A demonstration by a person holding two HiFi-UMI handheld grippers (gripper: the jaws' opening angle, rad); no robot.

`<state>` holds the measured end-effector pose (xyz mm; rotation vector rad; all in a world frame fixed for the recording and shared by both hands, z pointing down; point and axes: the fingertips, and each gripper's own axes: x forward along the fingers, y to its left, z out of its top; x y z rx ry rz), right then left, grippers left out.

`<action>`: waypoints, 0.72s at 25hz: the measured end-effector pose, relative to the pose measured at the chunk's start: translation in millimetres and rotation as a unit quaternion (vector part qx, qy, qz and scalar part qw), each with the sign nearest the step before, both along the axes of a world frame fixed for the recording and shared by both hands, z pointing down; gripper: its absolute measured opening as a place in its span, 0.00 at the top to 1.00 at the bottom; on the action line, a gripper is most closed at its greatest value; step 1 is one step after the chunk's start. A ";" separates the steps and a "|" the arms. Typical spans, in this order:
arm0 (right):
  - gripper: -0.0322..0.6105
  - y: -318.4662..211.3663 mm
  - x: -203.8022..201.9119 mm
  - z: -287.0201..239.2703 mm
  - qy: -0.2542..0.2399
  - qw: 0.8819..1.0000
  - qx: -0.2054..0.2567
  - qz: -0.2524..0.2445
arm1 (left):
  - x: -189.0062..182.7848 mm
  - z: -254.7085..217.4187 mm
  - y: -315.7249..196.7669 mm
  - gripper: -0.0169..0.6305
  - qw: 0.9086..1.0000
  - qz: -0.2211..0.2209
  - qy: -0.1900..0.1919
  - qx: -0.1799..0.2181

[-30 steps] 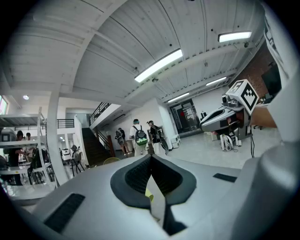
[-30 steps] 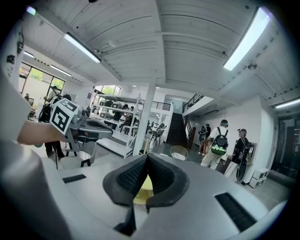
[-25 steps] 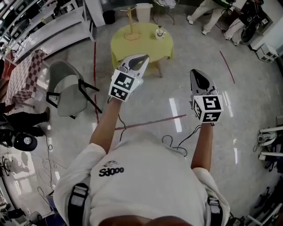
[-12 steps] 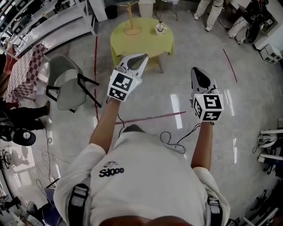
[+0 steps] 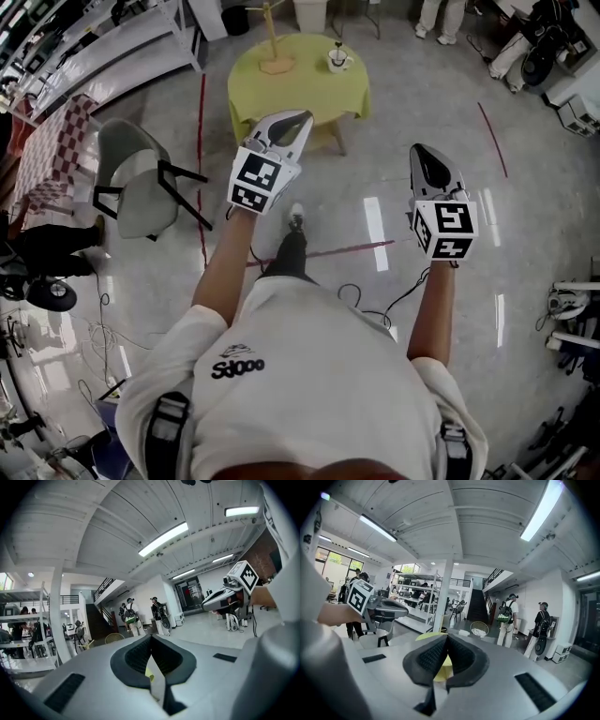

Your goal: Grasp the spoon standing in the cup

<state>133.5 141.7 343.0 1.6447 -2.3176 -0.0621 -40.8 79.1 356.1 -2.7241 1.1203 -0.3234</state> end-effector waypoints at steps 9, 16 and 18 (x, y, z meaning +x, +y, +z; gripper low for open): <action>0.92 -132.5 8.1 -6.3 -0.012 1.000 0.011 0.016 | 15.9 1.5 -136.2 0.93 1.000 0.020 -0.001 0.007; 0.92 -230.6 -4.8 -17.7 -0.002 1.000 0.012 0.020 | 22.3 -5.7 -236.8 0.93 0.999 0.044 -0.007 0.003; 0.92 -252.6 -5.4 -16.9 -0.001 1.000 0.011 0.023 | 23.4 -2.0 -260.0 0.93 0.999 0.049 -0.008 -0.002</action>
